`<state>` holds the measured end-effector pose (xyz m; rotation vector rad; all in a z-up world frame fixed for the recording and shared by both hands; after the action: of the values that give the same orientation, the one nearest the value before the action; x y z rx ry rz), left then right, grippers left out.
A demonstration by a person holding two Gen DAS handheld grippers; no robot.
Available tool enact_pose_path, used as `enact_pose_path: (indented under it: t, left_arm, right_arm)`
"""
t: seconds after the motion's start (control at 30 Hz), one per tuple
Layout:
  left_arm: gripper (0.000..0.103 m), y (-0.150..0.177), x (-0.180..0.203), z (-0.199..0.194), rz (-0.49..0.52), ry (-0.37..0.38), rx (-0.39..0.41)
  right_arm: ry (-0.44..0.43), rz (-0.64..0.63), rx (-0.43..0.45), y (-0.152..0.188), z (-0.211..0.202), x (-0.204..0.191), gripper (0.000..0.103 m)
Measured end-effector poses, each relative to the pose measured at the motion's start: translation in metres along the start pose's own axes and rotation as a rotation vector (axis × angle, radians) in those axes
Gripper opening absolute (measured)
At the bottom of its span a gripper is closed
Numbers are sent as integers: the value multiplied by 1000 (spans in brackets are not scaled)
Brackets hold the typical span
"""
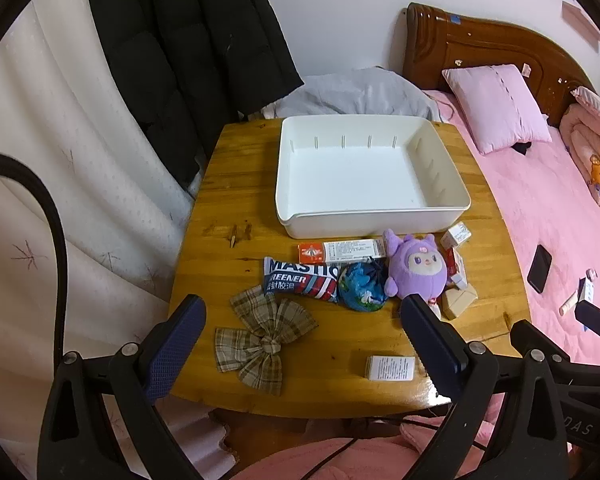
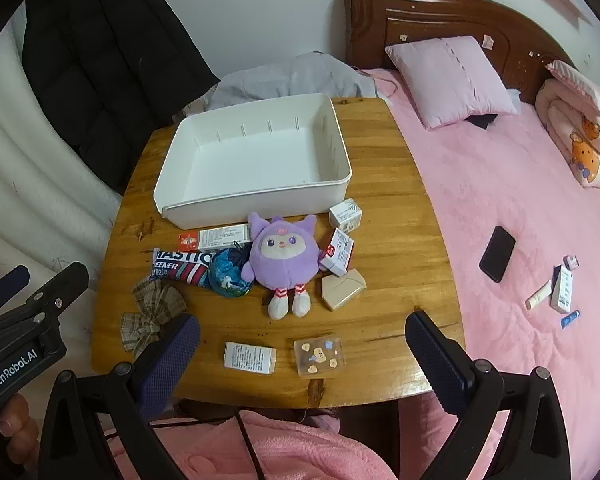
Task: Organize objects
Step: 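Move both tools toward the small white box and clear plastic box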
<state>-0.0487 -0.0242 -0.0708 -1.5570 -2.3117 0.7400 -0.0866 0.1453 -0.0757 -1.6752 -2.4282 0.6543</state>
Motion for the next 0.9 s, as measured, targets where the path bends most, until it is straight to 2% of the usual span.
enact_pose_path:
  t: [0.1,0.13,0.17,0.2,0.23,0.27,0.47,0.57,0.9]
  left_arm:
    - [98,4,-2,2,-5,9,-12]
    - [98,6,-5,3,-64,-12,-11]
    - [98,7,-6,4,-65,-6,-14]
    - [98,8,-9,5,-148,-33,-12]
    - [98,9,-9,6,-149,-26,-17]
    - [98,10,-11,8,-201,-39,-18]
    - [98,17,-12,14,-210,-4,-34]
    - [98,19,-16,16,-289,-5,-18]
    - [98,27,-17,29,-346,77,-10]
  right_arm:
    - [11,6,-11,8,1,-5,103]
    - [15,7,-16,9,2,-6,103]
    - [20,11,-22,11,3,-7,103]
    - [27,13,-28,13,3,-8,103]
    - [34,15,-33,16,3,-9,103]
    - [41,18,-37,18,4,-11,103]
    - [88,62,-84,34,6,-11,103]
    - [113,81,-110,45,6,-11,103]
    - [158,97,-175,75,10,-16,100]
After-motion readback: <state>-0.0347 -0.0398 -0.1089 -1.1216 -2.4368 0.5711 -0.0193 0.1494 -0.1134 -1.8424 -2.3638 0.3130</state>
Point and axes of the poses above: each gripper's, at about its wrist camera, not at the fingertips, and z roughly the way its jaws point, x to its right, y to its underside, the point moved 8 cm from there along z, roughly the way its jaws point, and after that the axes turned 11 degrees about z, right-handed, at the moved point
